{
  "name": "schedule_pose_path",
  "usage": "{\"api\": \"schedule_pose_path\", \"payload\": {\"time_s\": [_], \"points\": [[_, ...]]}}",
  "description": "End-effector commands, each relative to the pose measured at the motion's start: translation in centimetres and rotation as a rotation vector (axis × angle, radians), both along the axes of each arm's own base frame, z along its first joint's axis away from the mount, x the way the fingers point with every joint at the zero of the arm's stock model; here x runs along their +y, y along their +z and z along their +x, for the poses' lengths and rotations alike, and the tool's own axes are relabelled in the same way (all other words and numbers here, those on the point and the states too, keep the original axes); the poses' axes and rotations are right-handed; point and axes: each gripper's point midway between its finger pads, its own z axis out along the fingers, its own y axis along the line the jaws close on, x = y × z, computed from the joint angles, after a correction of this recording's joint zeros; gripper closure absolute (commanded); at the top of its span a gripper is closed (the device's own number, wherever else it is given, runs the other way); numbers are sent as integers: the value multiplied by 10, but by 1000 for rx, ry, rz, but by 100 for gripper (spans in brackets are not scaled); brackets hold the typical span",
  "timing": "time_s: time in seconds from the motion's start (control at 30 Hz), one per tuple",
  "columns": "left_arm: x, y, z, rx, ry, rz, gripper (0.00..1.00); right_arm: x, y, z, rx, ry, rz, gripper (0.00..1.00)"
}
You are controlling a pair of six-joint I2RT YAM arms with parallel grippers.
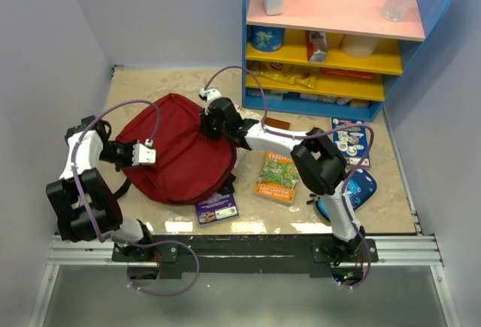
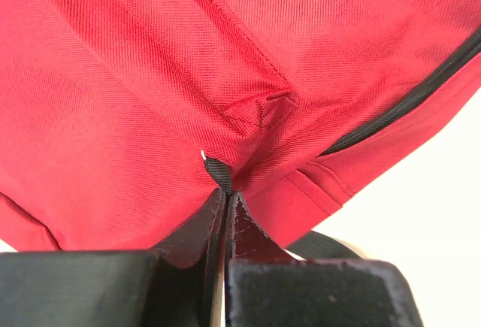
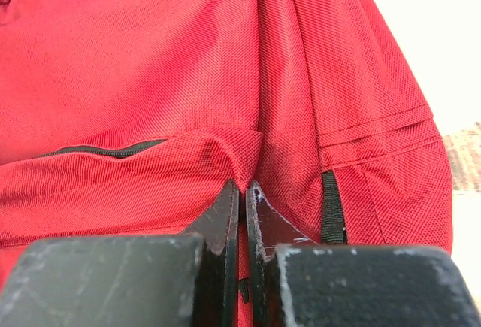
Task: Pack the student bag
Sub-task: Unzip the student bag at the center of the board.
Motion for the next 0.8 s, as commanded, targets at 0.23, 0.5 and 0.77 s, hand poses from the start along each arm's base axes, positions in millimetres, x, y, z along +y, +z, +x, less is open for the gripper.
{"api": "schedule_pose_path", "payload": {"time_s": [0.23, 0.5, 0.77], "points": [[-21, 27, -15, -173, -192, -44, 100, -15, 86, -1, -120, -300, -6, 27], [-30, 19, -22, -240, -236, -44, 100, 11, 91, -31, 22, -467, -34, 31], [-29, 21, -21, -231, -236, -46, 100, 44, 58, -59, 133, -431, -39, 27]]}}
